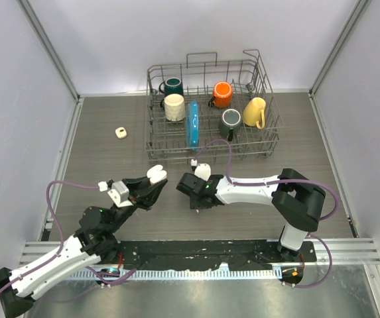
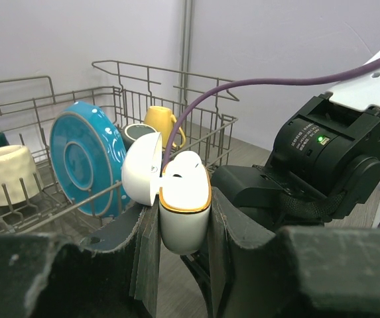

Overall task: Insert the wireless bluetooth earbuds into the charging case
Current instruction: Pick up the earbud from the center of the board.

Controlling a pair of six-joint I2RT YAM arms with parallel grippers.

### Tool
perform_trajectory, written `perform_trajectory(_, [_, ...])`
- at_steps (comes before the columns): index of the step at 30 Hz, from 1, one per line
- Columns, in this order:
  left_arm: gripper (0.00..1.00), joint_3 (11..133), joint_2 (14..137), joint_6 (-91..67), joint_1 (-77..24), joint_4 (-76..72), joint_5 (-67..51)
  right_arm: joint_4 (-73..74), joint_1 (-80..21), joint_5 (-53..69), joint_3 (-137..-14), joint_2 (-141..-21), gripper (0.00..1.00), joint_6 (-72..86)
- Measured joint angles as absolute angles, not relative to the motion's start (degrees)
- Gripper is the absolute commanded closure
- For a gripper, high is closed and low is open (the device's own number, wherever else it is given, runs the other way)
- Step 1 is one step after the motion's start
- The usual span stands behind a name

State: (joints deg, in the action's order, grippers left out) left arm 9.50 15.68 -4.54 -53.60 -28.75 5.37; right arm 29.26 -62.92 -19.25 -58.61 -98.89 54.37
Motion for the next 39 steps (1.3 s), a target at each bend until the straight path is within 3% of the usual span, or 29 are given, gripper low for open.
perform_trajectory(8, [1.00, 9.50, 16.29, -4.71, -53.60, -29.06, 5.37, 29.65, -62.89, -19.88, -58.61, -98.94, 0.71, 54.11])
perform_trajectory(13, [1.00, 9.50, 16.27, -5.32, -53.60, -29.08, 5.39, 29.30, -62.89, -19.99, -58.19, -98.72, 0.65, 54.87])
perform_trajectory(18, [1.00, 9.50, 16.47, -5.54, -53.60, -29.26, 5.37, 28.23, -62.87, -19.86, -57.47, -98.24, 0.66, 55.70])
perform_trajectory(28, [1.00, 9.50, 16.78, -5.56, -53.60, -29.34, 5.37, 28.51, -62.78, -19.97, -57.43, -98.19, 0.81, 55.70])
perform_trajectory(39, [1.00, 9.50, 16.71, -5.58, -53.60, -29.32, 5.43, 28.58, -62.76, -20.75, -56.42, -96.95, 0.86, 55.57])
